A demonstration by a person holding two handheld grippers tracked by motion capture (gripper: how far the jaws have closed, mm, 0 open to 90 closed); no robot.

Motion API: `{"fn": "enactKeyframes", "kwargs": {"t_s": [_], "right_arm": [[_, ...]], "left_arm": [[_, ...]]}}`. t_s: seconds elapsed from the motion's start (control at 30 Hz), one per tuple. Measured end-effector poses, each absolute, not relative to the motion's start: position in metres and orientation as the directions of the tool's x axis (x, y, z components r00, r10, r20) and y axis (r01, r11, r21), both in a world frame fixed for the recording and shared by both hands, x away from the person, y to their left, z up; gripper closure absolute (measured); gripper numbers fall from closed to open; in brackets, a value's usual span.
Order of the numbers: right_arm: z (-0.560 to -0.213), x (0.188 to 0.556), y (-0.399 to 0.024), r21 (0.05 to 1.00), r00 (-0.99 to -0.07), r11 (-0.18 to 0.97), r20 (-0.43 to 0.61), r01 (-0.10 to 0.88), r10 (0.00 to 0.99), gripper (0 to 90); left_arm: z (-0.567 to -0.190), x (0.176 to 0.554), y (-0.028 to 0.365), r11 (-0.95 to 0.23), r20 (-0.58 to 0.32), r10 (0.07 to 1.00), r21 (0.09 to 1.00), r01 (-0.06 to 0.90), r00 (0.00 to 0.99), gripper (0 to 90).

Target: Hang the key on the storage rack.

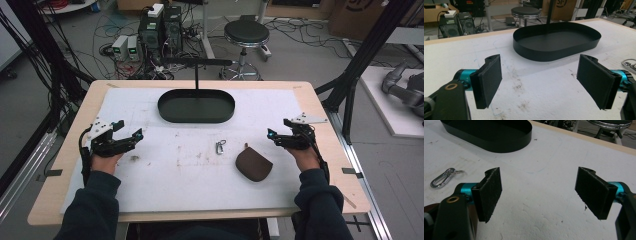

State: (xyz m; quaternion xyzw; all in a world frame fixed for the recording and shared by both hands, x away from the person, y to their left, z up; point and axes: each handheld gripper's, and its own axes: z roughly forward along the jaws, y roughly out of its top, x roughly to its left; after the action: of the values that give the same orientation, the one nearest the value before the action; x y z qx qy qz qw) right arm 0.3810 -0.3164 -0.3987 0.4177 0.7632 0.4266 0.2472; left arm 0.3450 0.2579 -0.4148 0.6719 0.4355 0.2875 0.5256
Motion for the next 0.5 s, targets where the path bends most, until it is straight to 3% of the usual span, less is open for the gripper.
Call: {"fn": "enactKeyframes", "kwargs": {"t_s": [0.5], "right_arm": [[-0.394, 0.379, -0.295, 0.873, -0.576, 0.285, -0.006, 0.396, 0.817, 28.9]], "left_arm": [[-0.417, 0.345, 0.257, -0.088, -0.057, 0.890, 0.952, 0.293, 0.453, 20.2]]}}
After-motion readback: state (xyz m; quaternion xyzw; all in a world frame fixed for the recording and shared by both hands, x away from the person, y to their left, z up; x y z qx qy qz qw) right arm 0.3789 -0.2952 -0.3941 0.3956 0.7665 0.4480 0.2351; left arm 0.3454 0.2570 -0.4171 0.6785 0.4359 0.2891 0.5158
